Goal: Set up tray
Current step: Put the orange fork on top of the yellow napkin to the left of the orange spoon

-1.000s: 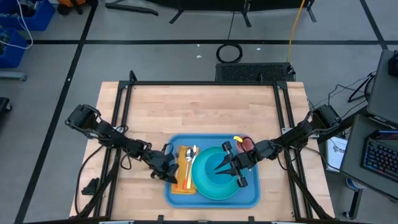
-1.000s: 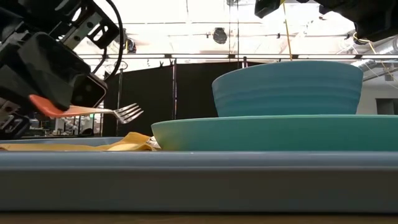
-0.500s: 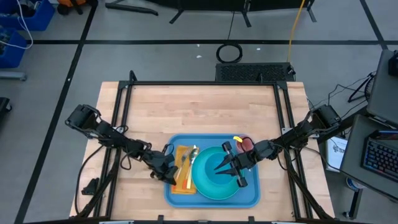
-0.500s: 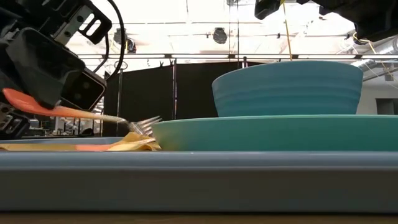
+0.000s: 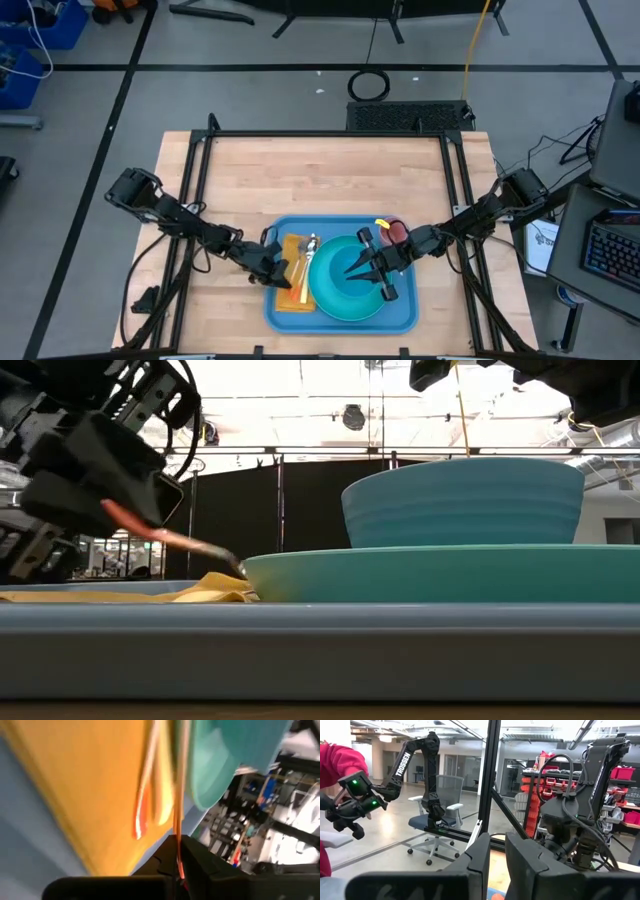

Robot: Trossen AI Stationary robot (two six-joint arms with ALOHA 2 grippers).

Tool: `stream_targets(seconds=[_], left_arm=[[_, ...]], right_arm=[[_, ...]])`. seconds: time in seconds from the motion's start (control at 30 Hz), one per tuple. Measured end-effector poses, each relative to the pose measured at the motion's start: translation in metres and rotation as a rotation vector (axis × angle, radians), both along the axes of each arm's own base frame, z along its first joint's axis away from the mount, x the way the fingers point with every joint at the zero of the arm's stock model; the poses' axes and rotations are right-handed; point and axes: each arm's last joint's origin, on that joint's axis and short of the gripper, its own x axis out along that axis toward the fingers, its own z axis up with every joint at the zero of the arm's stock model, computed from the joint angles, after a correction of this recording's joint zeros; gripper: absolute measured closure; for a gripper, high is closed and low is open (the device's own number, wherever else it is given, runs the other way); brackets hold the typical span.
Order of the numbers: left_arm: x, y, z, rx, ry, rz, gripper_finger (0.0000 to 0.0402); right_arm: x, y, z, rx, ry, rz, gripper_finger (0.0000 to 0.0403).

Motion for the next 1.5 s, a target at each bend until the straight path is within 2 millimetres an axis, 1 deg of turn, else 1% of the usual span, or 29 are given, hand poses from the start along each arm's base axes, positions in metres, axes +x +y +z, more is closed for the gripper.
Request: stream_targets(seconds=[0.23, 0.3, 0.43, 0.5, 0.7, 0.8, 0.9, 1.1, 1.27, 1.5], left_arm=[[0.0, -0.001, 0.001, 0.001, -0.018, 0.003, 0.0387], [0.0, -0.002, 0.001, -0.006, -0.01, 0.007, 0.0382], [-0.005, -0.005, -0.004, -0.009, 0.059, 0.037, 0.0366], [-0.007, -0.007, -0.005, -0.008, 0.078, 0.036, 0.0365], [-0.007, -0.009, -0.005, 0.022, 0.061, 0.081, 0.0383], [-0.008, -0.01, -0.005, 0.041, 0.05, 0.07, 0.0385], [-0.009, -0.013, -0.004, 0.045, 0.04, 0.047, 0.0378], [-0.011, -0.016, -0.004, 0.008, 0.062, 0.069, 0.0357], [-0.011, -0.016, -0.004, 0.026, 0.051, 0.061, 0.0355], [-0.011, -0.016, -0.005, 0.008, 0.066, 0.036, 0.0355]], right_arm=[[0.0, 0.0, 0.0, 0.0, 0.001, 0.0, 0.0353], [0.0, 0.0, 0.0, 0.0, 0.001, 0.0, 0.0353], [0.0, 0.0, 0.0, 0.0, 0.001, 0.0, 0.0353], [0.0, 0.0, 0.0, 0.0, 0.002, 0.0, 0.0353], [0.0, 0.0, 0.0, 0.0, 0.002, 0.0, 0.0353], [0.0, 0.0, 0.0, 0.0, 0.002, 0.0, 0.0353], [0.0, 0.0, 0.0, 0.0, 0.002, 0.0, 0.0353], [0.0, 0.0, 0.0, 0.0, 0.003, 0.0, 0.0353], [0.0, 0.0, 0.0, 0.0, 0.003, 0.0, 0.0353], [0.0, 0.0, 0.0, 0.0, 0.003, 0.0, 0.0353]])
